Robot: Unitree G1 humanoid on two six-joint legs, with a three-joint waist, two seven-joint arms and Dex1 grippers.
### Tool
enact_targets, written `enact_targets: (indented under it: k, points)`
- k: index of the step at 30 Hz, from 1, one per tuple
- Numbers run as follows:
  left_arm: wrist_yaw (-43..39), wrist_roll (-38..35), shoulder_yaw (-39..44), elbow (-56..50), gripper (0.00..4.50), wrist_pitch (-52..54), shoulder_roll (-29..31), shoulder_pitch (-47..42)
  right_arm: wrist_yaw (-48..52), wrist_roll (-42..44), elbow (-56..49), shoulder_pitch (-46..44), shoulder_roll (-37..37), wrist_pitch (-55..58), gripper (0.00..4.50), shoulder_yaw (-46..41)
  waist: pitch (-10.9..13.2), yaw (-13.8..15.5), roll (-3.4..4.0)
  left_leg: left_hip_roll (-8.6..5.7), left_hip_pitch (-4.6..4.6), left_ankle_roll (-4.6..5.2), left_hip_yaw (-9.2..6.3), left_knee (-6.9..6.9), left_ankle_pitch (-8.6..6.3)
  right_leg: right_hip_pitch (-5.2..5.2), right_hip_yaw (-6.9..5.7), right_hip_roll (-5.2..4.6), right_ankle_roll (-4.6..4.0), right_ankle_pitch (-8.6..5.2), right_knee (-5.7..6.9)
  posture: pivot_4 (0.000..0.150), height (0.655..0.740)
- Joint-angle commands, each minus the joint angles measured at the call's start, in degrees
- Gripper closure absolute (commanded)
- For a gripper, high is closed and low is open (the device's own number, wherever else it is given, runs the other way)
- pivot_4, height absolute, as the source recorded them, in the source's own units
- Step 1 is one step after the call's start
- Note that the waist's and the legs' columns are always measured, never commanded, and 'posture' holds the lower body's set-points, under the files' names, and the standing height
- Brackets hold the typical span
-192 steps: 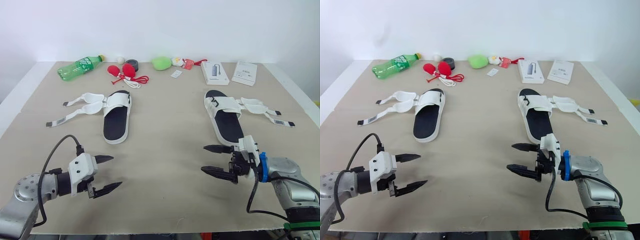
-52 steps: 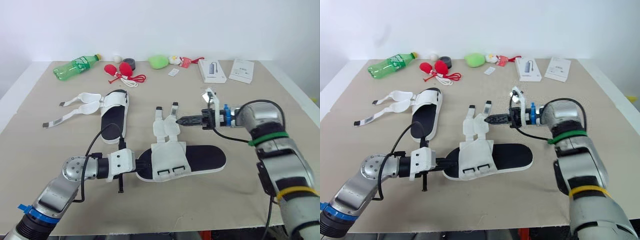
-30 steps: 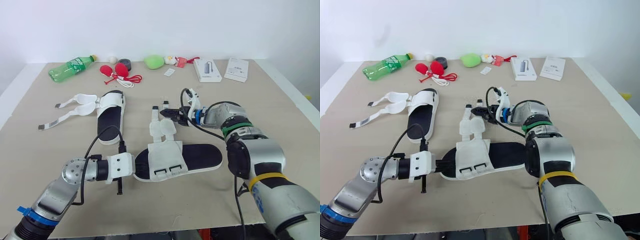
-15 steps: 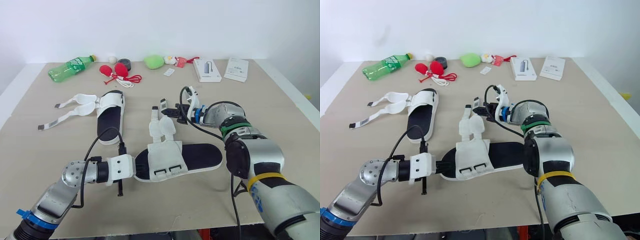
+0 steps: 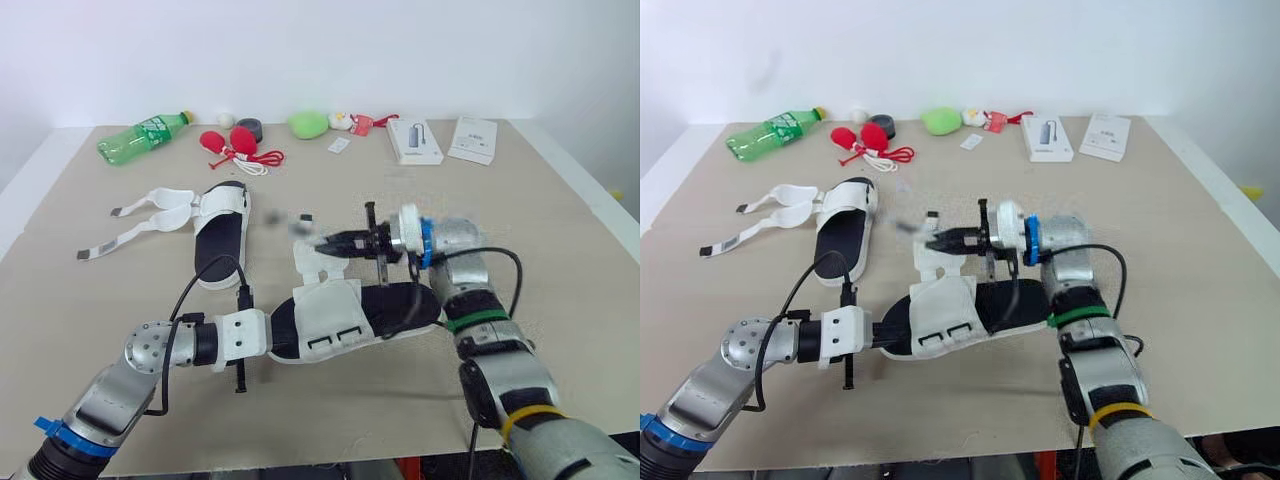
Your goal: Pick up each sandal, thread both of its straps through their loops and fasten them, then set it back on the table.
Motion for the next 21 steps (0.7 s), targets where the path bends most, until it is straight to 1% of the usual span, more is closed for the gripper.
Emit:
enact_targets:
  k: [1, 3, 5, 9, 10, 11, 13, 14, 17, 19, 20, 21]
  points:
    - [-0.27, 0.02, 0.25, 0.17, 4.50, -0.12, 0.23, -0.16, 3.10, 7.84, -8.48, 3.87, -8.21, -24.05, 4.42, 13.25, 0.00, -0.03, 0.00, 0.01, 0.09, 0.00, 0.04, 0.01, 0.00, 0.02, 0.04, 0.00, -0.03, 0.02, 0.00, 0.150, 0.7400]
    - [-0.41, 0.16, 0.15, 0.44, 4.50, -0.30, 0.30, -0.37, 3.10, 8.07, -7.42, 3.51, -11.81, -33.69, 4.42, 19.99, 0.00, -0.03, 0.00, 0.03, 0.21, 0.01, 0.06, 0.01, 0.01, 0.08, 0.06, 0.00, -0.15, 0.00, 0.02, 0.150, 0.7400]
    - [-0.51, 0.33, -0.03, 0.77, 4.50, -0.46, 0.24, -0.75, 3.10, 8.20, -5.86, 2.61, -14.28, -39.75, 4.42, 24.85, 0.00, -0.03, 0.00, 0.03, 0.27, 0.02, 0.09, 0.01, 0.02, 0.11, 0.10, 0.00, -0.36, -0.10, 0.03, 0.150, 0.7400]
    - [-0.76, 0.27, -0.14, 1.11, 4.50, -0.65, 0.19, -1.08, 3.10, 12.10, -3.69, 0.22, -17.70, -41.61, 4.42, 31.77, 0.00, -0.03, 0.00, 0.04, 0.32, 0.03, 0.15, 0.03, 0.04, 0.13, 0.17, 0.00, -0.39, -0.08, 0.04, 0.150, 0.7400]
    - [-0.87, 0.21, -0.10, 1.20, 4.50, -0.70, 0.21, -1.09, 3.10, 13.50, -3.28, -0.40, -18.18, -42.07, 3.82, 32.79, 0.00, -0.01, 0.00, 0.04, 0.32, 0.04, 0.15, 0.03, 0.05, 0.13, 0.18, 0.00, -0.39, -0.07, 0.04, 0.150, 0.7400]
    - [-1.00, 0.17, -0.03, 1.32, 4.50, -0.76, 0.24, -1.10, 3.10, 14.56, -2.96, -0.99, -18.67, -42.42, 3.80, 33.87, 0.00, -0.01, 0.00, 0.04, 0.32, 0.04, 0.15, 0.03, 0.05, 0.13, 0.19, 0.00, -0.40, -0.07, 0.05, 0.150, 0.7400]
    - [-1.24, 0.10, 0.01, 1.50, 4.50, -0.81, 0.29, -1.18, 3.10, 16.85, -3.64, -1.56, -19.98, -40.57, 2.93, 34.73, 0.00, 0.00, 0.00, 0.05, 0.33, 0.04, 0.14, 0.03, 0.05, 0.13, 0.19, 0.00, -0.40, -0.07, 0.05, 0.150, 0.7400]
    - [-1.35, 0.06, 0.03, 1.58, 4.50, -0.82, 0.30, -1.23, 3.10, 17.71, -3.99, -1.72, -20.71, -39.26, 2.68, 35.24, 0.00, 0.01, 0.00, 0.05, 0.33, 0.04, 0.14, 0.03, 0.05, 0.13, 0.19, 0.00, -0.40, -0.07, 0.06, 0.150, 0.7400]
    - [-1.83, -0.11, -0.04, 1.88, 4.50, -0.71, 0.30, -1.66, 3.10, 21.50, -7.81, -1.20, -25.23, -33.93, 1.36, 36.12, 0.01, 0.10, 0.01, 0.05, 0.32, 0.04, 0.14, 0.03, 0.05, 0.14, 0.19, 0.00, -0.41, -0.09, 0.06, 0.150, 0.7400]
    - [-2.06, -0.28, -0.04, 2.02, 4.50, -0.64, 0.34, -1.86, 3.10, 23.22, -9.77, -0.50, -27.14, -31.03, 0.43, 35.16, 0.01, 0.18, 0.02, 0.04, 0.31, 0.04, 0.14, 0.03, 0.05, 0.13, 0.19, 0.00, -0.42, -0.11, 0.06, 0.150, 0.7400]
    - [-2.22, -0.38, -0.04, 2.11, 4.50, -0.62, 0.35, -1.96, 3.10, 23.76, -10.55, 0.00, -27.97, -28.25, 0.03, 34.46, 0.01, 0.21, 0.01, 0.04, 0.31, 0.04, 0.14, 0.03, 0.05, 0.13, 0.19, 0.00, -0.42, -0.12, 0.06, 0.150, 0.7400]
    - [-2.38, -0.46, -0.06, 2.19, 4.50, -0.51, 0.30, -2.11, 3.10, 24.87, -12.00, 1.02, -29.17, -22.39, 0.03, 33.00, 0.01, 0.22, 0.01, 0.05, 0.32, 0.04, 0.14, 0.03, 0.05, 0.12, 0.19, 0.00, -0.43, -0.12, 0.06, 0.150, 0.7400]
